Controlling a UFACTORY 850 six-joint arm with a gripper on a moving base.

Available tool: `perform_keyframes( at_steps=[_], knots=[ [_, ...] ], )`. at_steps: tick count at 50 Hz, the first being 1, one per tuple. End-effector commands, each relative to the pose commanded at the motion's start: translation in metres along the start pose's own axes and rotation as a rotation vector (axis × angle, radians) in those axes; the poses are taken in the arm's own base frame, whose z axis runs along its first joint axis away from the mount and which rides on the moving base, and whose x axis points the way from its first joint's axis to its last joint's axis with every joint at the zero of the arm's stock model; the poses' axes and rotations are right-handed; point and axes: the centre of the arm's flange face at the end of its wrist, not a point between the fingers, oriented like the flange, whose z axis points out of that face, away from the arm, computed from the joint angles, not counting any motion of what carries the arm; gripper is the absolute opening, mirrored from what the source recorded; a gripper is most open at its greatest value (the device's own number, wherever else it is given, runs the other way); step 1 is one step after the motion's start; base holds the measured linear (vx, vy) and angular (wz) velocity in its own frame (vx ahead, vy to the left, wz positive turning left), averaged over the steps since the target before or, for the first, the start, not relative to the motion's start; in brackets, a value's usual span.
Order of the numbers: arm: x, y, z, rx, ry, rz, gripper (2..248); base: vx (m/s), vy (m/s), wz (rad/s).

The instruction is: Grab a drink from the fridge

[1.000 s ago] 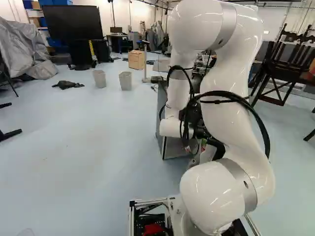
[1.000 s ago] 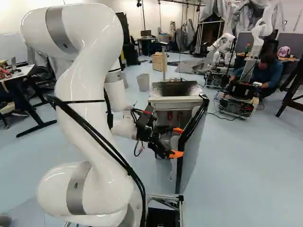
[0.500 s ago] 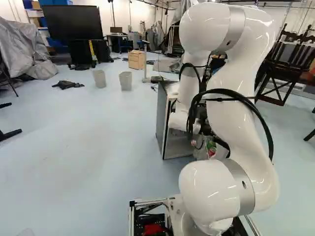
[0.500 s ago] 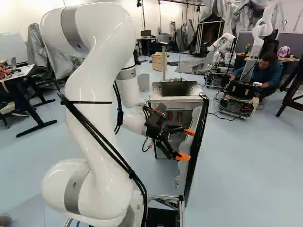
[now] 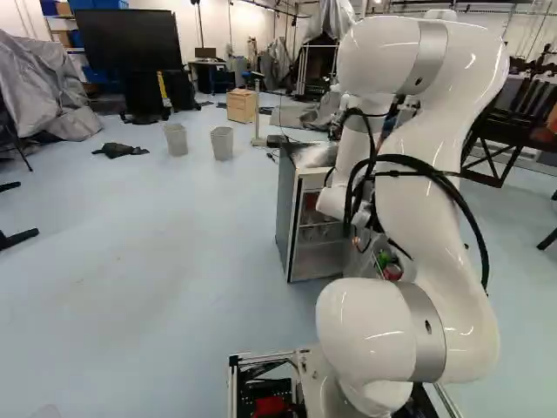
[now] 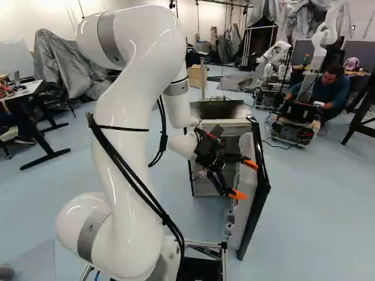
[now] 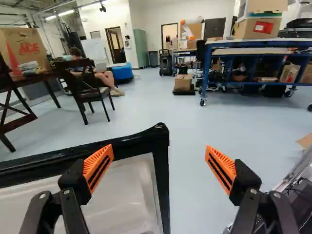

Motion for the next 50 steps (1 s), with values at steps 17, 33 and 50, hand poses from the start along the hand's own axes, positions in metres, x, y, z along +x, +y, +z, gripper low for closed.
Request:
perform_keyframes(
  at_steps=[17, 33, 50],
  knots=[
    [0.007, -0.034, 0.035, -0.094, -0.001, 0.076, 247, 0.0, 0.0, 0.0],
    [0.014, -0.063, 0.069, -0.17, 0.001, 0.143, 247, 0.0, 0.0, 0.0],
    [0.02, -0.083, 0.102, -0.234, 0.008, 0.197, 247, 0.0, 0.0, 0.0]
  ],
)
